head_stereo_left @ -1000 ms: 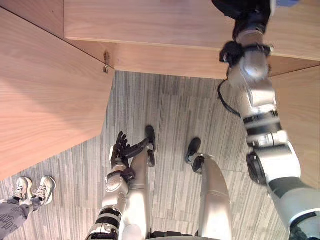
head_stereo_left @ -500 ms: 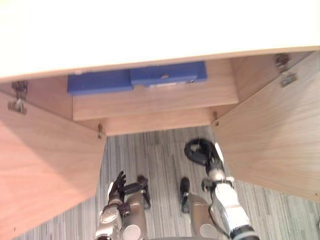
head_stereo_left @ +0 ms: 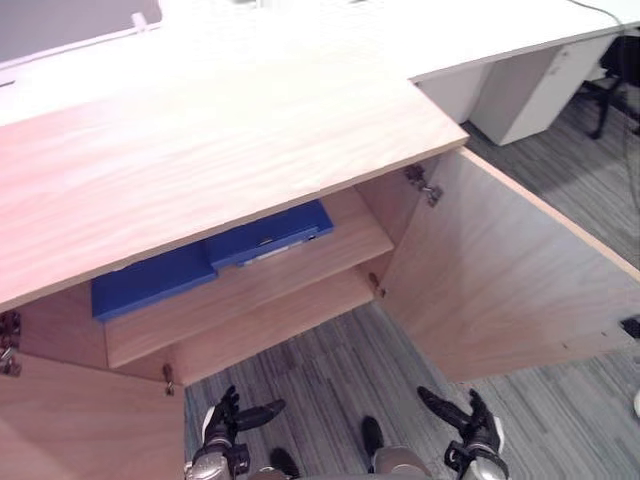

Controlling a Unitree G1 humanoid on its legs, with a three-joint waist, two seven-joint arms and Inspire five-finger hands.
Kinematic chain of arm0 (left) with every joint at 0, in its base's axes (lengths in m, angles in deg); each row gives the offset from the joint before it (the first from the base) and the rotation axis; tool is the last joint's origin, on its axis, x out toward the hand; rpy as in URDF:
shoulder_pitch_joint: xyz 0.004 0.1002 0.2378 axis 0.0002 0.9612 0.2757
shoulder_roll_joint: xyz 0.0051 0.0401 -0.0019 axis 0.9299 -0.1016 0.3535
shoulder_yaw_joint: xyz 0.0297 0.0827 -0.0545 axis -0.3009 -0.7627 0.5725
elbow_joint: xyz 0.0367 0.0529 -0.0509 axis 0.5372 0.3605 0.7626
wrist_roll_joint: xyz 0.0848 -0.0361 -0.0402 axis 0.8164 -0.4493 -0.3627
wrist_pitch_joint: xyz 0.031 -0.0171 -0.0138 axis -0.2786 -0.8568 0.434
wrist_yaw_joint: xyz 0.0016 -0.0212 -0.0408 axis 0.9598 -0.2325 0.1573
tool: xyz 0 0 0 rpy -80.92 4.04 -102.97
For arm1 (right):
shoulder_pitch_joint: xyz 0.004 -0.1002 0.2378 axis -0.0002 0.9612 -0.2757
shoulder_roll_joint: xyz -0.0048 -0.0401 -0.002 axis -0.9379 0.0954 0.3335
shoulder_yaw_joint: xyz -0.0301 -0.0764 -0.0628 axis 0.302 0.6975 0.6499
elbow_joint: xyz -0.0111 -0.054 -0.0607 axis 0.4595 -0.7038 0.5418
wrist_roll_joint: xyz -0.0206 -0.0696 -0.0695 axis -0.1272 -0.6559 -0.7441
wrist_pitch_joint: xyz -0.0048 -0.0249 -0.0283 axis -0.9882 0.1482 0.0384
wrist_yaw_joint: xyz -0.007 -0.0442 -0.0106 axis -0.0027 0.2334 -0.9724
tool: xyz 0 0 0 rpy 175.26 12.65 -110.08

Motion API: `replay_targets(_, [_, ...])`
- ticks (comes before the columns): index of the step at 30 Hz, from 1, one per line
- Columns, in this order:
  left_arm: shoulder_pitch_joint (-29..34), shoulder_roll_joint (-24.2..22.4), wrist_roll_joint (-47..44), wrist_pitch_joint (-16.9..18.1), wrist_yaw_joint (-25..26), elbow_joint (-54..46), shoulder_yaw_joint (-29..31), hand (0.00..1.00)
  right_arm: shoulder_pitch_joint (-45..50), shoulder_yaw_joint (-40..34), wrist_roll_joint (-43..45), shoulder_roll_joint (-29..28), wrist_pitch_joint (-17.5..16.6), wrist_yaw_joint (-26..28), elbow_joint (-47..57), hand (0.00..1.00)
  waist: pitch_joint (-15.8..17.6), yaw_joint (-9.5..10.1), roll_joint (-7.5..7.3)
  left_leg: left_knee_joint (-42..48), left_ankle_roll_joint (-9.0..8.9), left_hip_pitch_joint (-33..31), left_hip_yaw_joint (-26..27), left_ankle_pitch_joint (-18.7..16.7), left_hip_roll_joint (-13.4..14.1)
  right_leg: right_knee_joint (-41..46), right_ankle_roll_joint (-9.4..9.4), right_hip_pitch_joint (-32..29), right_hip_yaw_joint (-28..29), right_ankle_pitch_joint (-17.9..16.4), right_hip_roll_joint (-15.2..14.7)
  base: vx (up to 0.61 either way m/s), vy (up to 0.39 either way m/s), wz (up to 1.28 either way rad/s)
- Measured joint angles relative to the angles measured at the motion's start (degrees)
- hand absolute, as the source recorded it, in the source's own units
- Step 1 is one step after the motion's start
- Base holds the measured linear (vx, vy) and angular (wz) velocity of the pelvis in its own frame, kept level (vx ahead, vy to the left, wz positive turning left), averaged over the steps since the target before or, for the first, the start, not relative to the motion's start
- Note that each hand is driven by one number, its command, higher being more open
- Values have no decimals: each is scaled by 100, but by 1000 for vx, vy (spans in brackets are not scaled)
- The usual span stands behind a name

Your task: Walk over to the cabinet, pick up the folder, carry it to the office cabinet, place the folder inside the office cabinet, then close the office cabinet door

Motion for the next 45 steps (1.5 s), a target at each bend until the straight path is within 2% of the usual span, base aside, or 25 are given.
replay_targets(4, [220, 4, 15, 0, -63, 0, 0, 100, -34, -488, 175, 350, 38, -76, 582, 100, -16, -68, -5, -56, -92, 91, 297, -60, -89, -84, 29, -135, 380, 115, -13, -145, -7, -46])
replay_targets(8, [447, 38, 105, -7, -162, 111, -3, 100, -542, -746, 227, 1321, 35, -93, 746, 100, -24, -139, 9, -109, -106, 127, 583, -111, -172, -136, -58, -295, 738, 161, -30, -104, -18, -46])
replay_targets(11, [454, 98, 119, 2, -202, 156, -19, 100, -907, -663, 230, 1791, 34, -63, 745, 100, -27, -163, 28, -89, -100, 117, 679, -147, -215, -142, -66, -351, 832, 190, -29, -15, -18, -23])
replay_targets(12, [459, 124, 118, 5, -233, 184, -29, 100, -1236, -403, 228, 2193, 23, -3, 730, 100, -8, -179, 70, -13, -92, 81, 765, -208, -213, -157, -33, -402, 916, 222, -29, 17, -27, -25])
replay_targets(13, [466, 129, 119, 7, -237, 186, -48, 100, -1369, -269, 224, 2344, 12, 29, 697, 100, -3, -181, 98, 13, -87, 61, 793, -230, -212, -174, -25, -423, 951, 238, -29, 35, -25, -33])
replay_targets(15, [481, 122, 122, 19, -278, 189, -184, 100, -1976, 218, 205, 2877, -47, 175, 521, 100, 22, -171, 291, 185, 5, -63, 797, -325, -198, -197, 67, -530, 1071, 334, -31, 65, -28, -31])
replay_targets(16, [481, 111, 122, 34, -285, 190, -218, 100, -2139, 325, 203, 2977, -58, 201, 485, 100, 42, -161, 355, 218, 29, -88, 782, -354, -197, -200, 76, -563, 1100, 346, -28, 69, -23, -29])
replay_targets(20, [488, 30, 127, 91, -315, 163, -349, 100, -3046, 876, 216, 3390, -88, 218, 62, 100, 217, -101, 788, 348, 53, -176, 727, -525, -178, -200, 92, -645, 1110, 376, -15, 80, -19, -19])
replay_targets(23, [490, 26, 129, 119, -334, 165, -420, 100, -3168, 1206, 140, 3668, -86, 256, -69, 100, 269, -107, 917, 342, 67, -196, 611, -569, -167, -201, 97, -697, 1096, 381, -34, 52, -20, -16])
replay_targets(28, [462, -25, 226, 183, -348, 49, -568, 100, -3090, 1361, 98, 3668, -77, 266, 41, 100, 282, -132, 942, 336, 51, -194, 415, -582, -185, -202, 149, -718, 1038, 413, -36, 17, -27, -5])
replay_targets(31, [441, -109, 232, 183, -344, 8, -550, 100, -2321, 1096, 99, 3465, -41, 180, 1120, 100, 288, -160, 955, 341, 48, -206, 321, -579, -182, -233, 164, -688, 966, 423, -44, -36, -35, 8])
replay_targets(33, [445, -170, 295, 174, -341, 47, -500, 100, -1749, 965, 99, 3141, -42, 170, 1985, 100, 289, -258, 953, 341, 32, -207, 289, -568, -168, -245, 164, -674, 932, 423, -37, -33, -50, 4])
replay_targets(35, [435, -257, 358, 172, -339, 100, -426, 100, -980, 964, 99, 2524, -96, 183, 3144, 100, 320, -359, 909, 348, 34, -186, 344, -566, -134, -264, 169, -672, 1013, 467, 11, -28, -53, -15])
replay_targets(36, [435, -277, 380, 172, -339, 112, -402, 100, -785, 992, 96, 2365, -137, 203, 3404, 100, 331, -381, 891, 350, 34, -167, 380, -567, -124, -264, 164, -672, 1048, 476, 29, -20, -48, -33])
replay_targets(38, [423, -318, 464, 172, -343, 144, -268, 100, -127, 1275, 112, 1858, -212, 424, 4235, 100, 392, -434, 801, 352, 18, -72, 585, -577, -89, -264, 158, -673, 1249, 526, 113, -13, -33, -47])
replay_targets(40, [405, -306, 470, 175, -342, 151, -179, 100, 531, 1813, 179, 1594, -268, 754, 4837, 100, 455, -489, 700, 457, -47, -4, 789, -638, -27, -264, 159, -672, 1446, 580, 191, -25, -35, -51])
replay_targets(45, [279, -192, 575, 182, -361, 251, -48, 100, 1665, 3085, 218, 1573, -288, 1658, 5616, 100, 541, -525, 388, 899, -152, 26, 1092, -892, 200, -255, 136, -649, 1742, 666, 362, -51, -52, -38])
